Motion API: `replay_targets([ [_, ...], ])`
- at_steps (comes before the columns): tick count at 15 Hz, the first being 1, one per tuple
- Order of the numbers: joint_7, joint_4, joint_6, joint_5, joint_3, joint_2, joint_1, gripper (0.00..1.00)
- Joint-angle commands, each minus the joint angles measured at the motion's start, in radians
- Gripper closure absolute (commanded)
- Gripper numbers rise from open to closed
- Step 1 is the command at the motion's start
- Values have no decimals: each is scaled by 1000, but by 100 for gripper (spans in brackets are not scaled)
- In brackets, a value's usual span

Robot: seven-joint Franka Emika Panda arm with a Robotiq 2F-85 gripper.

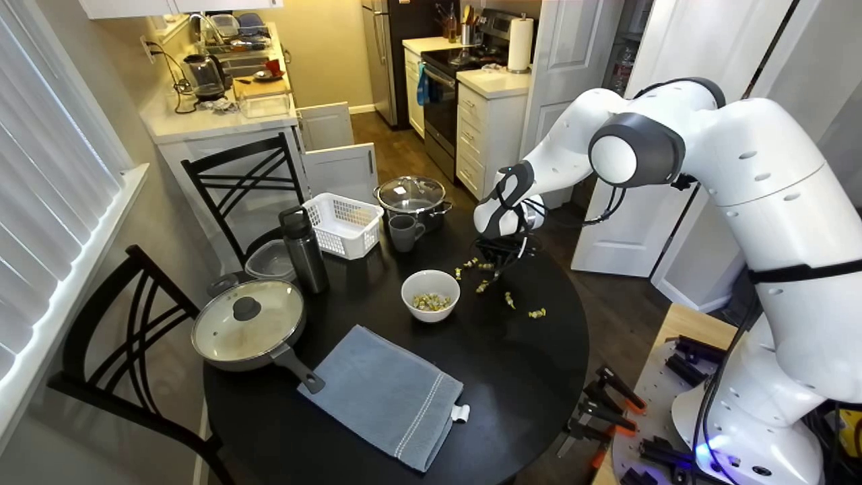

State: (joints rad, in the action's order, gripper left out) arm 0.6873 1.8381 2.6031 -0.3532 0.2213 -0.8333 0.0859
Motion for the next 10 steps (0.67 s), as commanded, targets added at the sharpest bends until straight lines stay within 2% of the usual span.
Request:
replay_targets([
  [1,-8,95,28,19,-3,114,-26,96],
  [6,-35,195,88,29,-24,271,-66,96],
  [10,-62,234,122,6,-94,343,-77,96],
])
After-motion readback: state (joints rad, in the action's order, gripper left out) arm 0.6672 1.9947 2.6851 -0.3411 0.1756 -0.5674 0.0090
